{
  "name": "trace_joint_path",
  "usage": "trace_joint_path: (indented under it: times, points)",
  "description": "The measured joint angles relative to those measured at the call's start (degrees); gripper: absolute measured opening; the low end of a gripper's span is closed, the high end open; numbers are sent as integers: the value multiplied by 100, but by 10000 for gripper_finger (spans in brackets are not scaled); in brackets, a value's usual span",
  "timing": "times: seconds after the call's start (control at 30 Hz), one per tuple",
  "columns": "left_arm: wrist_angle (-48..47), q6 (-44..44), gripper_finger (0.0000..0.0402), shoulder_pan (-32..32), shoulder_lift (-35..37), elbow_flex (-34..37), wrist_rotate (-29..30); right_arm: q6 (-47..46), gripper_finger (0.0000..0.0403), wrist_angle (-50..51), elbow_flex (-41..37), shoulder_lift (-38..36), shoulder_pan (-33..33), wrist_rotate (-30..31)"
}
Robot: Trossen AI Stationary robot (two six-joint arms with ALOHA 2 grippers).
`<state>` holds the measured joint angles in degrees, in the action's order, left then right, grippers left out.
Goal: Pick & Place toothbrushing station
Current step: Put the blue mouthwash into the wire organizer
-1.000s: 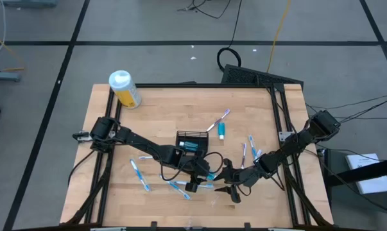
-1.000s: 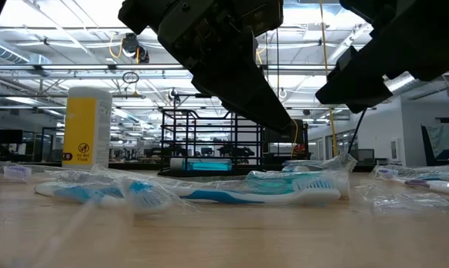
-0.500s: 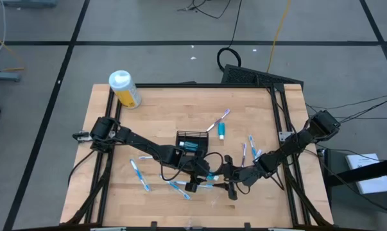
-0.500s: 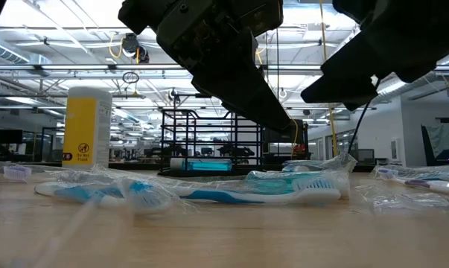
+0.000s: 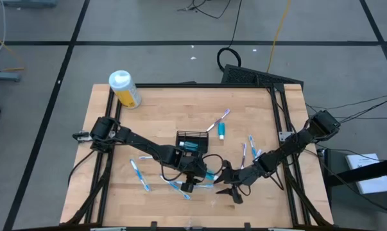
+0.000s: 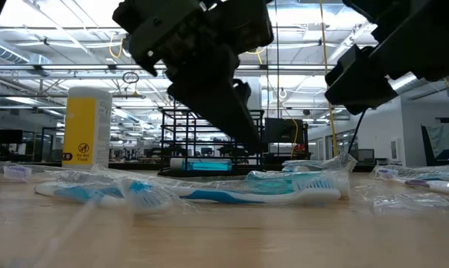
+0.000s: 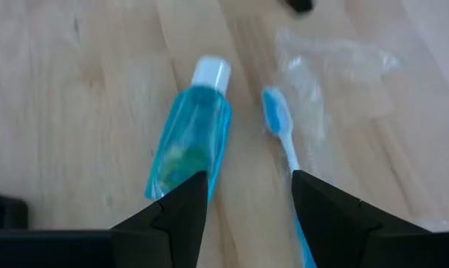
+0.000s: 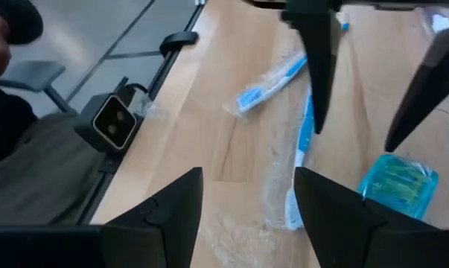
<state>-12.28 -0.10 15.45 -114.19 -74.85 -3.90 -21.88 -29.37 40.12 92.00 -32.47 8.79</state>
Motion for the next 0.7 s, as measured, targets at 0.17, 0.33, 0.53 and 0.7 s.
trace_joint_path:
  times: [0.17,0.33,0.53,0.7]
  points:
    - [-34,42,202,-19,0,0,119,161,205,97,0,1,-2,-1]
    - [0,104,202,-178,0,0,162,283,205,140,0,-1,-2,-9]
    - [-22,298,202,-226,0,-229,184,288,205,159,0,0,-2,-156]
    - [-224,412,202,-228,-86,-554,182,269,205,206,0,-1,-23,-160]
